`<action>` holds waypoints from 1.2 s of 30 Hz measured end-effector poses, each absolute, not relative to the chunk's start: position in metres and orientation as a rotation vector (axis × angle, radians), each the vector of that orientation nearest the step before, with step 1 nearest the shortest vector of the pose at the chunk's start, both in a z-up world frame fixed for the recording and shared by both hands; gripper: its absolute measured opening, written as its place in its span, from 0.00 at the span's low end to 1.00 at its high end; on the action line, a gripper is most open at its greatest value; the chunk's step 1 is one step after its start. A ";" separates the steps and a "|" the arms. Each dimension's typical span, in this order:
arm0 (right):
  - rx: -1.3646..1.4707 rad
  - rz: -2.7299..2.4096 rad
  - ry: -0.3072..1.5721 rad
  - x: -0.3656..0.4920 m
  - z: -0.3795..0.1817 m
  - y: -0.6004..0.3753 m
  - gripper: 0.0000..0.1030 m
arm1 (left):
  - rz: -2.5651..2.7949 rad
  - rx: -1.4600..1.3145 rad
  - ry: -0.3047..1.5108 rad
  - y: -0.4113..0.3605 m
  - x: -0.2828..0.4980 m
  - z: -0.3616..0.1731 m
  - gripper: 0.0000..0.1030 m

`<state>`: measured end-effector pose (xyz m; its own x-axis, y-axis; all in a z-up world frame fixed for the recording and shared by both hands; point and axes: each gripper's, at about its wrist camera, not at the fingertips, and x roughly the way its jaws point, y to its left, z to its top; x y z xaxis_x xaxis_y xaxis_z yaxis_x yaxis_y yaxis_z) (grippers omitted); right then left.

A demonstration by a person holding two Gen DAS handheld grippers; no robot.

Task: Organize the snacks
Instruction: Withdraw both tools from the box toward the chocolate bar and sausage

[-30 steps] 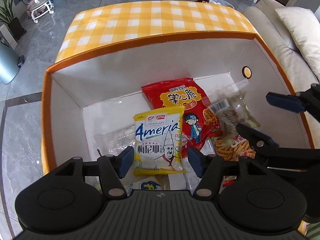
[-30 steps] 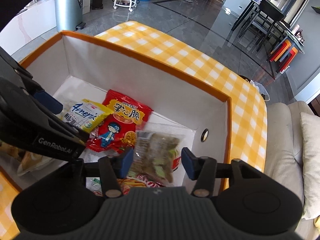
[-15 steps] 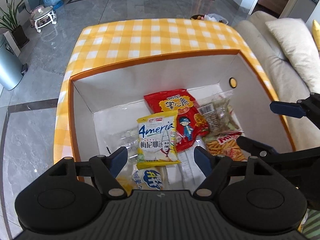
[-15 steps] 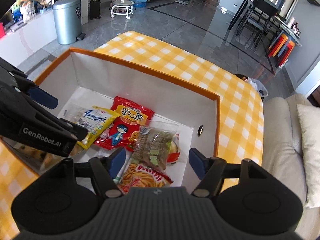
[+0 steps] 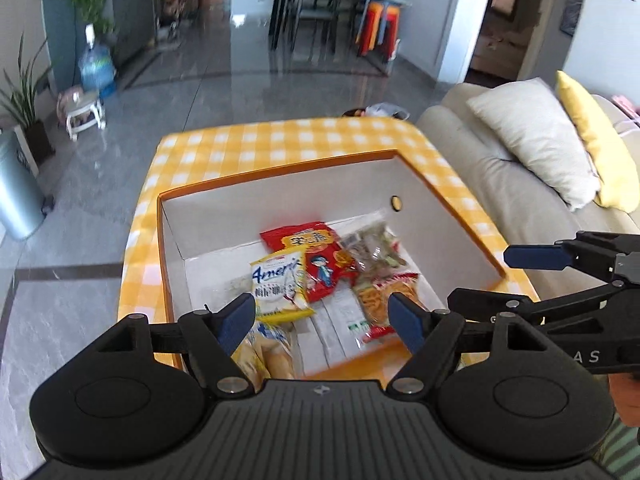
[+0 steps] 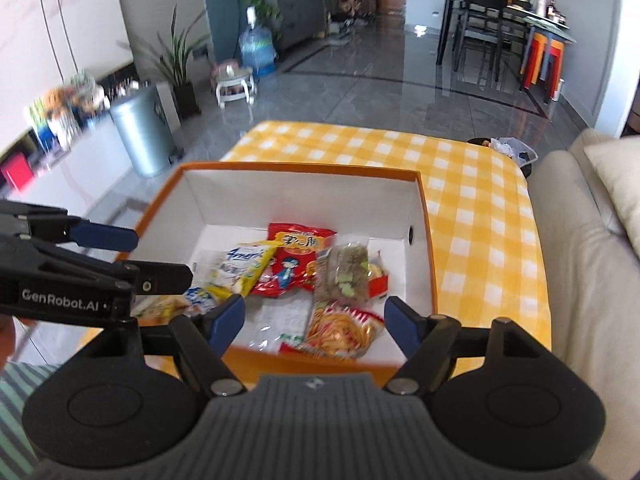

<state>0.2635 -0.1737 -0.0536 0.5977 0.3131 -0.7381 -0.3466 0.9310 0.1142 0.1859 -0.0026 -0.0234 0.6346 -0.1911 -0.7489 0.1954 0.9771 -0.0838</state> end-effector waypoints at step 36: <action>0.122 0.096 0.985 0.141 -0.146 -0.202 0.64 | -0.198 -0.020 0.951 -0.040 0.096 -0.135 0.68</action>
